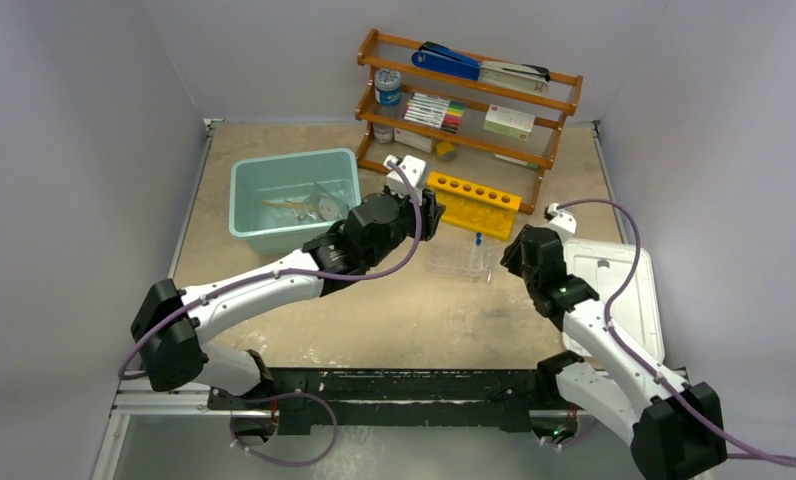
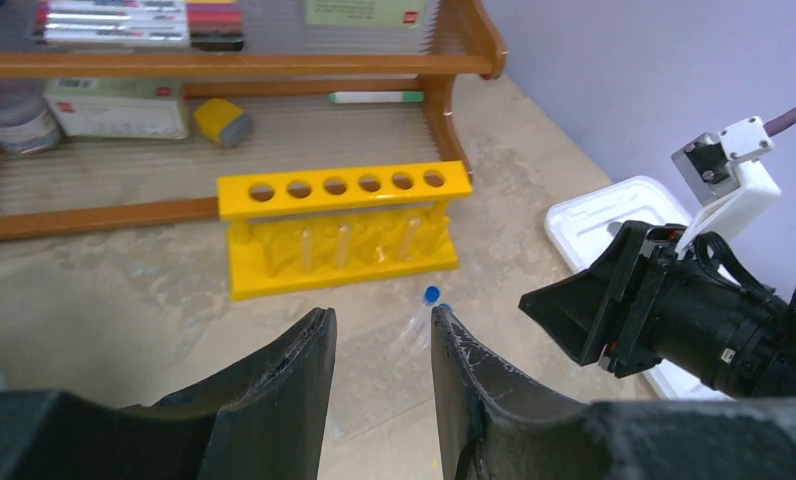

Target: Organize the chemistry lab equipment

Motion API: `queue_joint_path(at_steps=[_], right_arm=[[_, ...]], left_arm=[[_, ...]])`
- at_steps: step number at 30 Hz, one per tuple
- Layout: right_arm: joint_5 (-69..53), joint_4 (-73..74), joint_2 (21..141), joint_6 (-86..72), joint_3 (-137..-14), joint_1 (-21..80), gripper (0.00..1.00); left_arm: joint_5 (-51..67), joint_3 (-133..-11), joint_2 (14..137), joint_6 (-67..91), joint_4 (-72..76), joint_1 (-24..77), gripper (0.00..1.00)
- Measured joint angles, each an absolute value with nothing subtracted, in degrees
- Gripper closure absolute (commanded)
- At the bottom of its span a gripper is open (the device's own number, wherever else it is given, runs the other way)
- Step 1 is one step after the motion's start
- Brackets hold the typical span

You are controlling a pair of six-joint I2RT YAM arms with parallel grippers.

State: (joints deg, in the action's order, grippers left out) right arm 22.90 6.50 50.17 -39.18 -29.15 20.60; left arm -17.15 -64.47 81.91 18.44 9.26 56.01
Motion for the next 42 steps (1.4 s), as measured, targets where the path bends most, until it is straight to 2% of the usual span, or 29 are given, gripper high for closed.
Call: queue_joint_path(at_steps=[15,42], right_arm=[[19.7,1.2,64.4,-39.0,-29.2,20.6,0.63],[18.5,-2.3,73.0,-36.9,-30.2,21.3,0.59]], left_arm=[[-31.8,-55.8,67.6,14.7,0.1,54.9,0.61],[-36.1,-50.1,61.7,13.9,-1.5,54.6,0.61]])
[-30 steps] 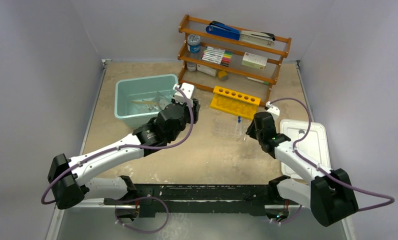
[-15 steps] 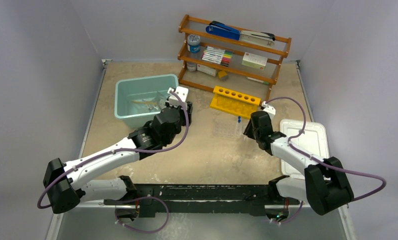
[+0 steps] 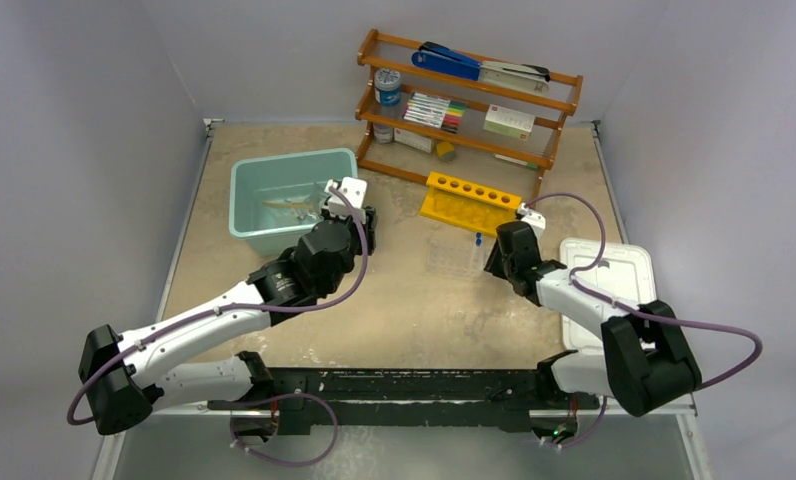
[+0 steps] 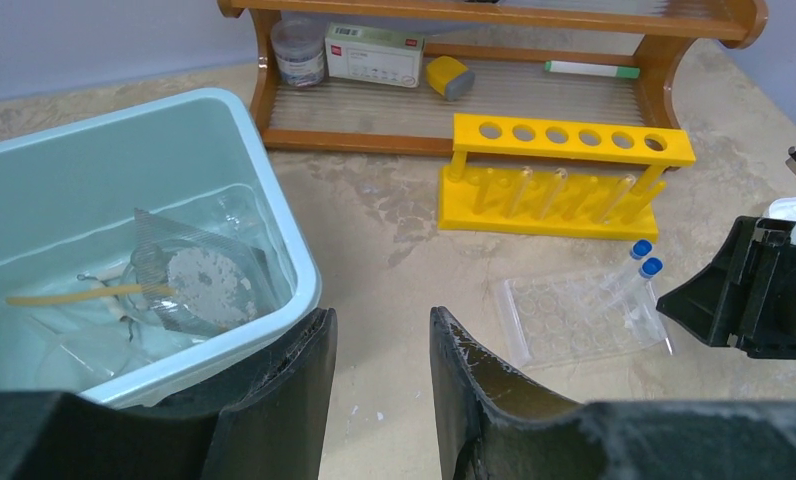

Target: Organize the chemistry lab equipment

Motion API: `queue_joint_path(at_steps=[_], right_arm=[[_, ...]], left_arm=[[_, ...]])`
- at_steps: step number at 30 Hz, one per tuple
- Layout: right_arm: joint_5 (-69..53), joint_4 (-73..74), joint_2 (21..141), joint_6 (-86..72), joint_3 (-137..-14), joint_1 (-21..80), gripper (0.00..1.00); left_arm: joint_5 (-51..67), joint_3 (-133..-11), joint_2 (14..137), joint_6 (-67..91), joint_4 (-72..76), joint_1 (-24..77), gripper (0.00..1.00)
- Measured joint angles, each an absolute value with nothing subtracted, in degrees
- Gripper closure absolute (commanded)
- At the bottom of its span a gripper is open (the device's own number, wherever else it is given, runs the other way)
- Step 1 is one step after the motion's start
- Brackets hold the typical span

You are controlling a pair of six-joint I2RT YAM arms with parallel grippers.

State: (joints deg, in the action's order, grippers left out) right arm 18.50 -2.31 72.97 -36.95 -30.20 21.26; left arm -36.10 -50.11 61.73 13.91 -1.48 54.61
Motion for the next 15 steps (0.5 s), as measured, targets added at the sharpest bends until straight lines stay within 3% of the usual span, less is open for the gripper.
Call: queue_joint_path(at_steps=[15], right_arm=[[18.7,-2.2,78.6,-36.9,-32.1,22.3,0.61]], left_arm=[[-36.5,-48.9,60.7,13.9,-2.0,54.5,0.6]])
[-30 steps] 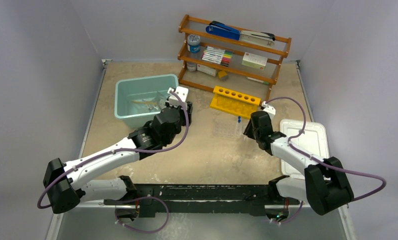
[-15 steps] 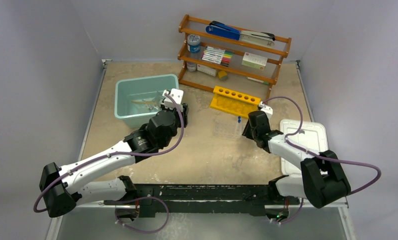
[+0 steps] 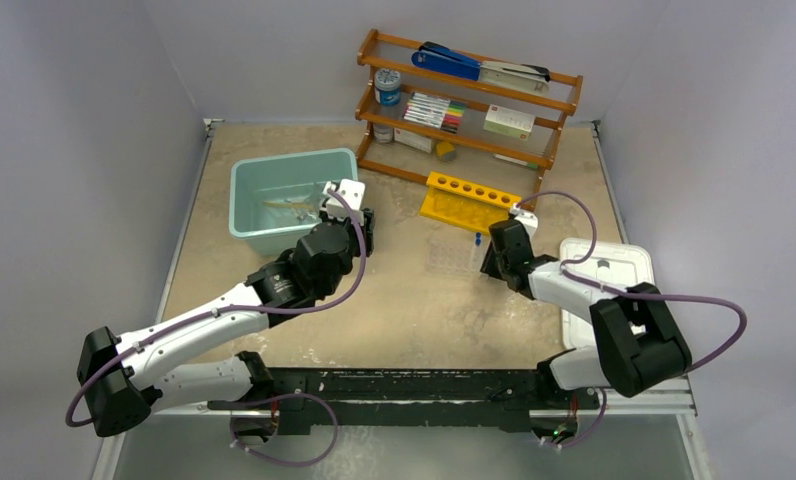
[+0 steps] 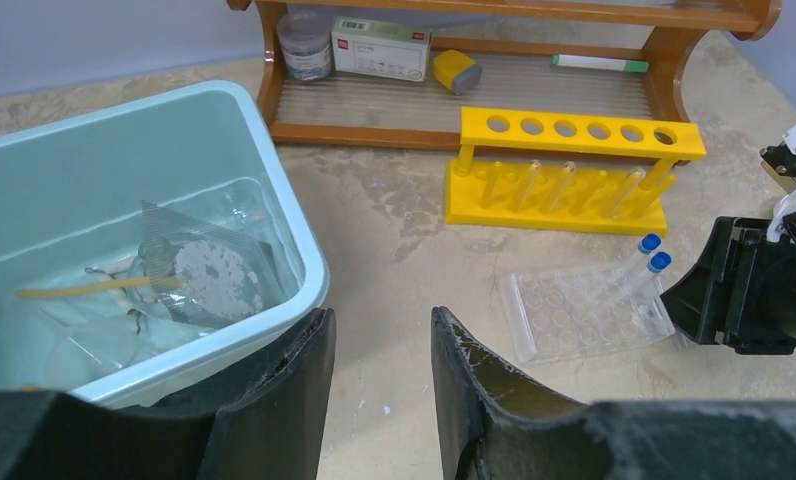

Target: Organize the chemistry lab equipment

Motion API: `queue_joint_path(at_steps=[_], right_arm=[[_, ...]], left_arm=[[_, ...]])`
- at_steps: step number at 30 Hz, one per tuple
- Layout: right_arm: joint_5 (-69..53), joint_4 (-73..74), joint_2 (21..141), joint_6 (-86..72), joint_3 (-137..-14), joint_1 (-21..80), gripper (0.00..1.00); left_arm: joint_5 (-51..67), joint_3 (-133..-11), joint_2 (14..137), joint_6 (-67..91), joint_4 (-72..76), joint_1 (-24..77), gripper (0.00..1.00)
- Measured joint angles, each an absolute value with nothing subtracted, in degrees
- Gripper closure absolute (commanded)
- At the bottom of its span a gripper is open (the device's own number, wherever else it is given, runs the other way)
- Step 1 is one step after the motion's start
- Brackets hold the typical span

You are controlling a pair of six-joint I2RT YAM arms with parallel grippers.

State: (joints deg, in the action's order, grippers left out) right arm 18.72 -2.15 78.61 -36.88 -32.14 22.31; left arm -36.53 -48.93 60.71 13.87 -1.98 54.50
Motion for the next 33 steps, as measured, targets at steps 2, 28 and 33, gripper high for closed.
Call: queue_joint_path(at_steps=[2,28,33], right_arm=[[18.9,-2.1,78.8,-36.9,-32.4,22.5,0.65],[18.2,1.8,78.6,-37.6,-34.2,22.6,0.86],[18.0,2.4,72.0,-37.7,-34.2,22.6,0.86]], left_arm=[[-36.6,-48.9,60.6,13.9,-2.0,54.5,0.6],[-37.7,-48.8,59.4,13.9,-2.6,54.5,0.6],[-37.6,-49.0,59.6,14.8,-3.6,54.5,0.59]])
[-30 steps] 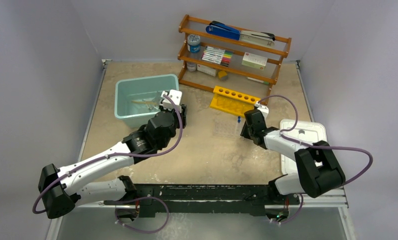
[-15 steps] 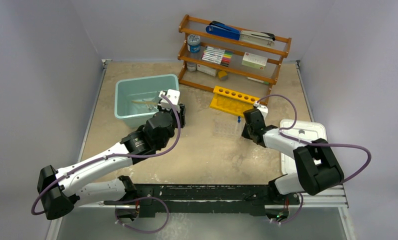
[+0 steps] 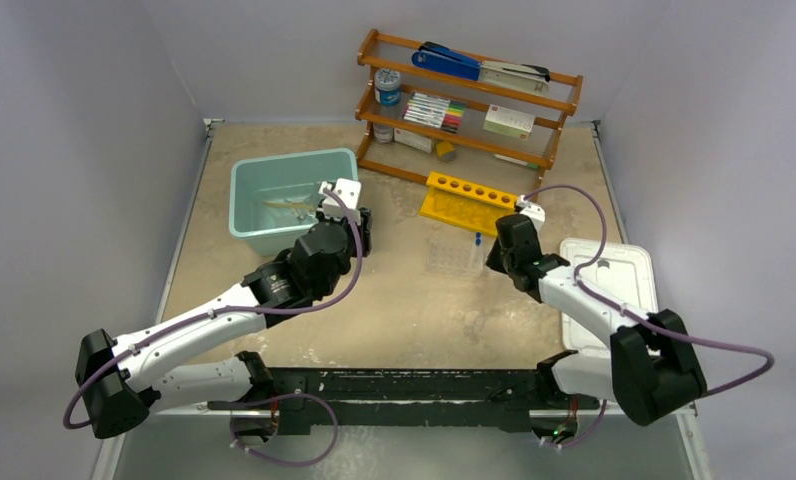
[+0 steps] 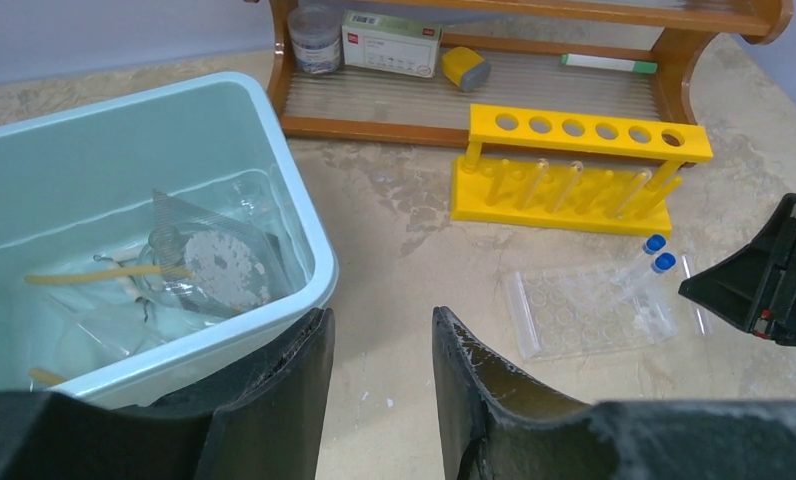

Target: Organize the chemistry lab equipment

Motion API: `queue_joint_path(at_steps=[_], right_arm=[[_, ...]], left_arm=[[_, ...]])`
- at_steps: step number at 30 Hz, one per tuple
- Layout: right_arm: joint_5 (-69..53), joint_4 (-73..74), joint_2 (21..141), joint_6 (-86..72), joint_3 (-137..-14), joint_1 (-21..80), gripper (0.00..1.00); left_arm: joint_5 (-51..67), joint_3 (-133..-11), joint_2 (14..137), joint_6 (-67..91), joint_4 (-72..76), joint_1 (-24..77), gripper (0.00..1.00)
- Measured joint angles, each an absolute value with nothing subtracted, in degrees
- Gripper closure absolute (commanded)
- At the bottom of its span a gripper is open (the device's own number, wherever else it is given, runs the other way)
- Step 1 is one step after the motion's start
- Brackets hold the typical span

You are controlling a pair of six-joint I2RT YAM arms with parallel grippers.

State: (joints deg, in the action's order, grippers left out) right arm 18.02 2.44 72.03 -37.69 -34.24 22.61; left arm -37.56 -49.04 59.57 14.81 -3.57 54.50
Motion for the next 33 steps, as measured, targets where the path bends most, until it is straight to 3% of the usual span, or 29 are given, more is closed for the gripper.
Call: queue_joint_path(at_steps=[3,6,14,26,33], right_arm=[[18.1,3.0,69.1,-37.9,-34.2,22.6,0.86],[18.5,4.0,66.5,-37.8,-34.2,22.6,0.85],[18.5,5.1,56.8,-31.6,-35.9,22.6,0.83],[9.2,-2.3,51.5,-26.0,-35.0,27.3,0.87],[7.2,-7.8,51.2,-24.8,-34.5,35.9,0.86]], left_arm=[[-37.3,-50.5,60.6,17.1,-5.2,54.5,0.52],[-37.9,-51.6,61.0,20.6,-5.5,54.5,0.59],[-34.7,-52.7,61.2,27.1,-6.2,52.6,0.56],[7.5,-55.6,74.4,42.6,1.1,31.0,0.61],[24.8,-50.4,77.7,55.2,16.9,28.3,0.62]])
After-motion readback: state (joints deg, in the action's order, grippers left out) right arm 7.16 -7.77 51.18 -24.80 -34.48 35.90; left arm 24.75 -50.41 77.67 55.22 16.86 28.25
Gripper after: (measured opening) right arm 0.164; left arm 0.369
